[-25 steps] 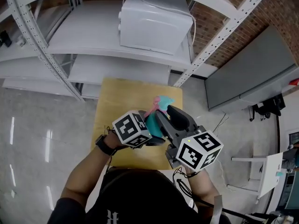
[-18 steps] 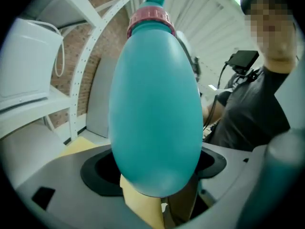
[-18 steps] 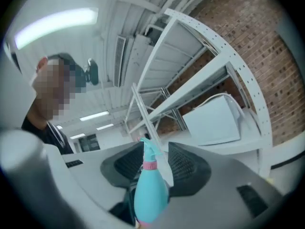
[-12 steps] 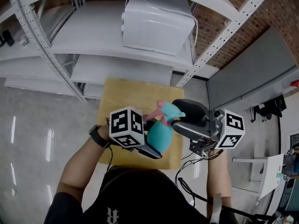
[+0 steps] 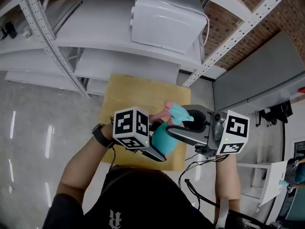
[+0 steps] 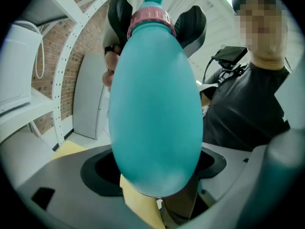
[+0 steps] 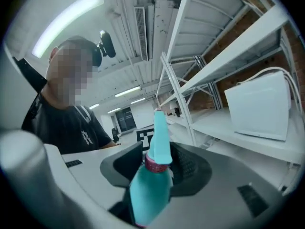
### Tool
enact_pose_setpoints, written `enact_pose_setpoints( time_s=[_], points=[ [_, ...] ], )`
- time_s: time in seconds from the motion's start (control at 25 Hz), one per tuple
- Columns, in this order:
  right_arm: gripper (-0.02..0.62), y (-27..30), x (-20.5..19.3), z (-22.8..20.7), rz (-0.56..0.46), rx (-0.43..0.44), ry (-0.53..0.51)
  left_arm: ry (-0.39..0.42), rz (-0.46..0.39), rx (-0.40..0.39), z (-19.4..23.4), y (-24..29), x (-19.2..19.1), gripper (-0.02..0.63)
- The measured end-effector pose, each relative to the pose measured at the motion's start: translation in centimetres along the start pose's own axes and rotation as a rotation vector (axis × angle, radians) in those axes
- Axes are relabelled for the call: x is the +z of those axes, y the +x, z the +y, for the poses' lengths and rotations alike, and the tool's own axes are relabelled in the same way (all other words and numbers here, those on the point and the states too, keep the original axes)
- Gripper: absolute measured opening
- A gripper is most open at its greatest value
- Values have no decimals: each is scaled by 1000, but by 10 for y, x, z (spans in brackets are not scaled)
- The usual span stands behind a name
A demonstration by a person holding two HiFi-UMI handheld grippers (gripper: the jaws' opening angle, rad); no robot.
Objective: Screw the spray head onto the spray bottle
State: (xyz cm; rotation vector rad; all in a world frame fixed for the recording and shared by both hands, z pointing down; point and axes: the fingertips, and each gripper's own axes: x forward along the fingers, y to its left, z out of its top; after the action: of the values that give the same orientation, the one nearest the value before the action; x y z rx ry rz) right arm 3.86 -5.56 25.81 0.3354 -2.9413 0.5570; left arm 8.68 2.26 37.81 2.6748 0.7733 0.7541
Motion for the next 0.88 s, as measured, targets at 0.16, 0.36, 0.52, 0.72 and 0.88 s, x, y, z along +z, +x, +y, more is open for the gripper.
enact_pose_setpoints(
  time_s=[0.16,0.36,0.52,0.72,0.88],
  points=[
    [146,-3,6,-5,-73,-8,71,-14,-2,7,1,-2,0,423],
    [143,0,-17,-38,188,-257,95,-107,203,320,47,-15,-31,423],
    [143,-5,-21,-61,142,-456,218,-144,253,522,79,-20,-38,422],
    [146,-20,-8,-44,15,-369,234,-159,109,340,63,-3,-29,423],
    [146,-56,34,-18,-140,-270,-31,-106,50,189,37,-2,-17,423]
  ],
)
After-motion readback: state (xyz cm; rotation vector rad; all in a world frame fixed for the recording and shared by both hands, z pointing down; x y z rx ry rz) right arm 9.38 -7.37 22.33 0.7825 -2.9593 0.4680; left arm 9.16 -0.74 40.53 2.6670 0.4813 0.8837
